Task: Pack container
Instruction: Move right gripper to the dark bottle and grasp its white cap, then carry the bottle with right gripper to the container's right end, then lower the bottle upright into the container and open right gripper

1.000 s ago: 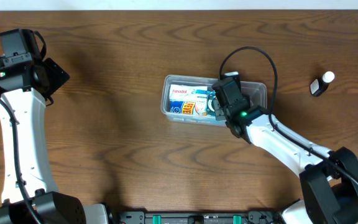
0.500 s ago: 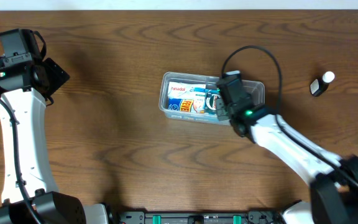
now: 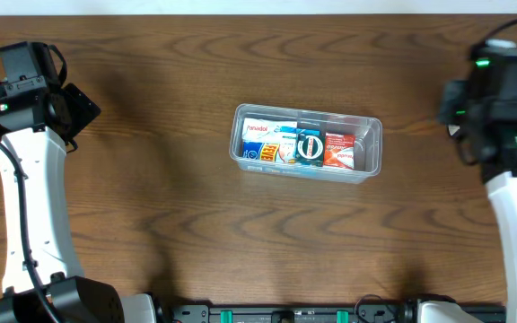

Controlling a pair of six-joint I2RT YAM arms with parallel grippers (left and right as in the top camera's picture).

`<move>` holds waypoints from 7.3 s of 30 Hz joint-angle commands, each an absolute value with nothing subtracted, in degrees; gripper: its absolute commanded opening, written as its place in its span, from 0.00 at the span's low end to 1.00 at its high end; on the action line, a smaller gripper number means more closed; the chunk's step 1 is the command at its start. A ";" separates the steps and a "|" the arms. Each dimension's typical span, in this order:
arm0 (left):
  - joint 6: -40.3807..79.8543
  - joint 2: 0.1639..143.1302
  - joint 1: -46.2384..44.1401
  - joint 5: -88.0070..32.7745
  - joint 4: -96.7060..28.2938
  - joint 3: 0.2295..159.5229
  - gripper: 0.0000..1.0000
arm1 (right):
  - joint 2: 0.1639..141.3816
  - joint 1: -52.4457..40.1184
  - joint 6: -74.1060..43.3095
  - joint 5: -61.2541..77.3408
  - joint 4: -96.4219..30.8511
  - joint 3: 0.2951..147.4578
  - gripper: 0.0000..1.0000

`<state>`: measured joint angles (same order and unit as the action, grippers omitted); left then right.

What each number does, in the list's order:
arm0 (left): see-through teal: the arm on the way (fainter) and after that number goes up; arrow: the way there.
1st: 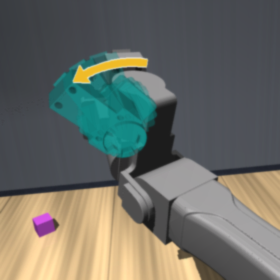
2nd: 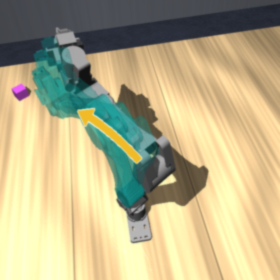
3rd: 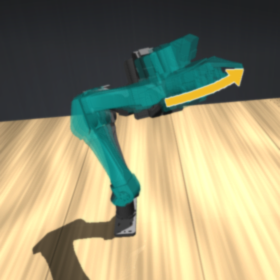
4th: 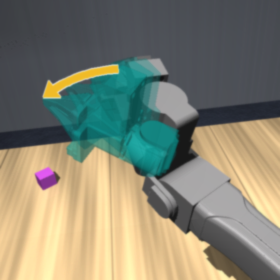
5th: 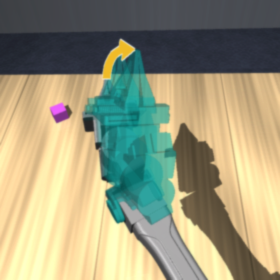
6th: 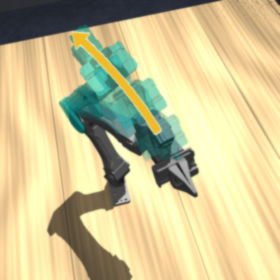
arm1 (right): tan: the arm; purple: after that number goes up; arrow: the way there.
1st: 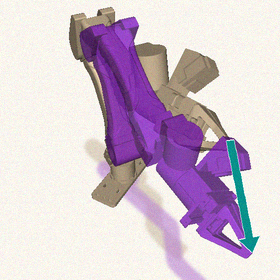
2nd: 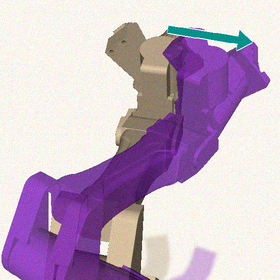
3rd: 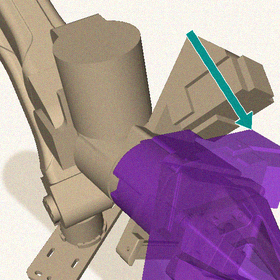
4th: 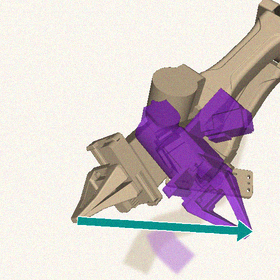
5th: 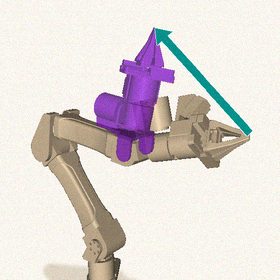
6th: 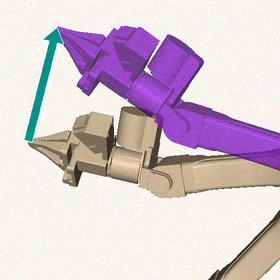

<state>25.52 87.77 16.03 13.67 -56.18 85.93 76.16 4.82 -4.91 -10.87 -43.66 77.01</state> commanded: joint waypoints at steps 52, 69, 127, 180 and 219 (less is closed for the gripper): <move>25.80 88.31 16.21 13.74 -56.31 86.46 0.98 | 108.33 24.05 17.41 11.00 -27.88 77.25 0.40; 25.80 88.31 16.21 13.74 -56.31 86.46 0.98 | 102.94 20.88 13.80 10.92 -32.75 82.15 0.21; 25.82 88.31 16.21 13.76 -56.31 86.46 0.98 | 93.91 -21.67 -28.27 -18.94 -60.45 83.55 0.24; 25.80 88.31 16.21 13.74 -56.31 86.46 0.98 | 100.53 -21.80 -23.86 -16.45 -47.29 76.03 0.25; 25.82 88.31 16.21 13.74 -56.31 86.46 0.98 | 96.86 -18.94 -18.94 -17.54 -51.68 75.68 0.45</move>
